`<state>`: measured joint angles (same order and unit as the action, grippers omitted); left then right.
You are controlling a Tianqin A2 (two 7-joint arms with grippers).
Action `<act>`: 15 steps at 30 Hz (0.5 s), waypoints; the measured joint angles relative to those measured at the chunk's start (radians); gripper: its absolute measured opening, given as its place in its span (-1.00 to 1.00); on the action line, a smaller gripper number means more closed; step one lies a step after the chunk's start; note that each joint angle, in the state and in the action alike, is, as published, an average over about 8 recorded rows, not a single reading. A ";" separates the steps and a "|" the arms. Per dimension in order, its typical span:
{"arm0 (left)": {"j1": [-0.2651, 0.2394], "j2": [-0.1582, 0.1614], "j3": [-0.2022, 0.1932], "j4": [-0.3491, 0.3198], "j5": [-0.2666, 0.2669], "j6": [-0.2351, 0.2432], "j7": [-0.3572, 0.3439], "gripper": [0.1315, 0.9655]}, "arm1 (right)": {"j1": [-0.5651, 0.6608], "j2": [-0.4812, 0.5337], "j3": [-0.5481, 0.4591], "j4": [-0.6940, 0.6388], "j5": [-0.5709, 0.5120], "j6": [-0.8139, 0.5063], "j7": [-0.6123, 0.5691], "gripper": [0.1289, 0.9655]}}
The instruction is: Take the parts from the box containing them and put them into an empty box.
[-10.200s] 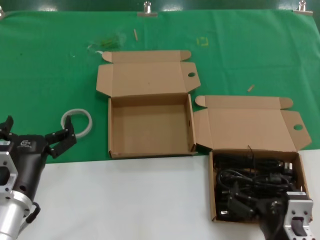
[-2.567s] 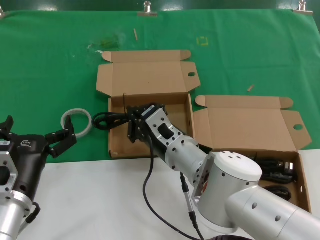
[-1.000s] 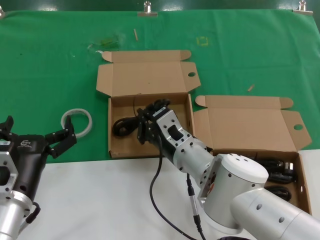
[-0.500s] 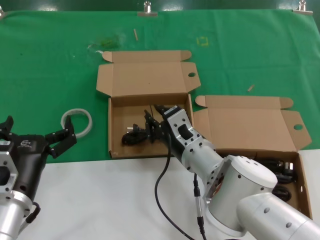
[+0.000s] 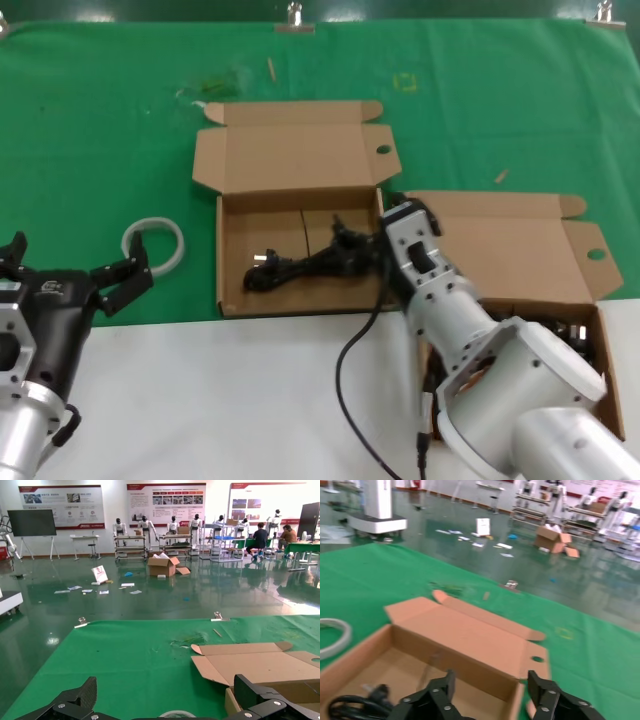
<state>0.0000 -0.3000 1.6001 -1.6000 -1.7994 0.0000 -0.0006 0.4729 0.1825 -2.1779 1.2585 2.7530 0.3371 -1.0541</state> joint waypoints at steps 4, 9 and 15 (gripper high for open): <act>0.000 0.000 0.000 0.000 0.000 0.000 0.000 1.00 | -0.041 0.000 0.067 0.056 0.000 0.030 -0.041 -0.16; 0.000 0.000 0.000 0.000 0.000 0.000 0.000 1.00 | -0.063 0.000 0.101 0.085 -0.004 0.043 -0.054 0.17; 0.000 0.000 0.000 0.000 0.000 0.000 0.000 1.00 | -0.081 0.000 0.121 0.097 -0.042 0.028 -0.011 0.44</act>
<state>0.0000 -0.3000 1.6001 -1.6000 -1.7995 0.0000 -0.0006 0.3922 0.1827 -2.0569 1.3550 2.7115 0.3653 -1.0652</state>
